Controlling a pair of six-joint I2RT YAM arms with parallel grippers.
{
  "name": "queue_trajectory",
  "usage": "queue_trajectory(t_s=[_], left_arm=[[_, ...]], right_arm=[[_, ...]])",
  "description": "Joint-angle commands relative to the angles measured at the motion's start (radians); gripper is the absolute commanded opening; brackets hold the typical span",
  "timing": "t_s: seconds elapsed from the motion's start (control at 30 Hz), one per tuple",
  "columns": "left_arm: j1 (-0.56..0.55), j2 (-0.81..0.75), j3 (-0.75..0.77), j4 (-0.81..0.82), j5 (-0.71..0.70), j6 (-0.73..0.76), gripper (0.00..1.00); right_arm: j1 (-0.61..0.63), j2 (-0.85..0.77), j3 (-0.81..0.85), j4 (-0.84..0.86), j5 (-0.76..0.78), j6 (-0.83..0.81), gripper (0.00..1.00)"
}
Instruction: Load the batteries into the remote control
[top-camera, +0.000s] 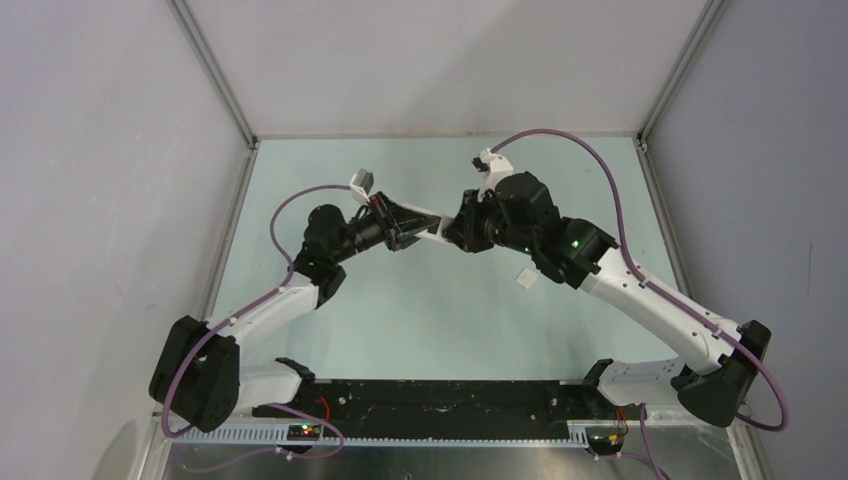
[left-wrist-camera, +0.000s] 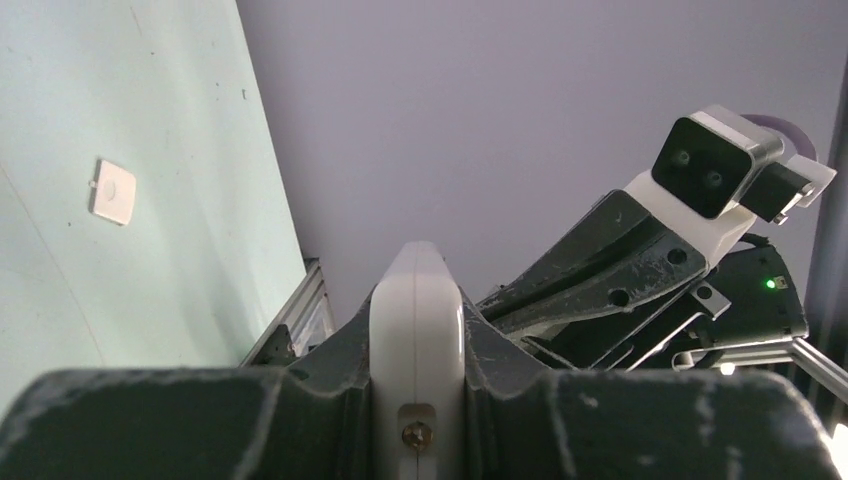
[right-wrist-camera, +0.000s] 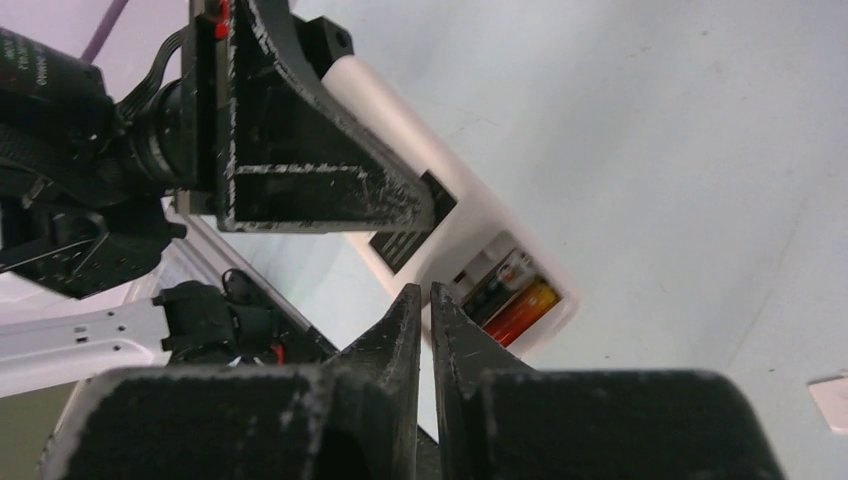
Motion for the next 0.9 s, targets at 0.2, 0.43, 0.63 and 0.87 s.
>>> queue_trajectory(t_s=[0.2, 0.43, 0.63, 0.87], left_arm=[[0.005, -0.03, 0.024, 0.215, -0.054, -0.077, 0.0], [0.006, -0.024, 0.002, 0.213, -0.021, -0.036, 0.0], [0.005, -0.009, -0.026, 0.209, -0.01, -0.012, 0.0], [0.006, -0.004, -0.037, 0.193, -0.003, 0.012, 0.0]], right_arm=[[0.01, -0.032, -0.035, -0.001, -0.092, 0.04, 0.12], [-0.031, -0.07, -0.018, 0.054, -0.143, 0.068, 0.17], [-0.051, -0.102, 0.024, 0.056, -0.133, 0.044, 0.35], [-0.077, -0.107, 0.059, 0.042, -0.091, -0.014, 0.34]])
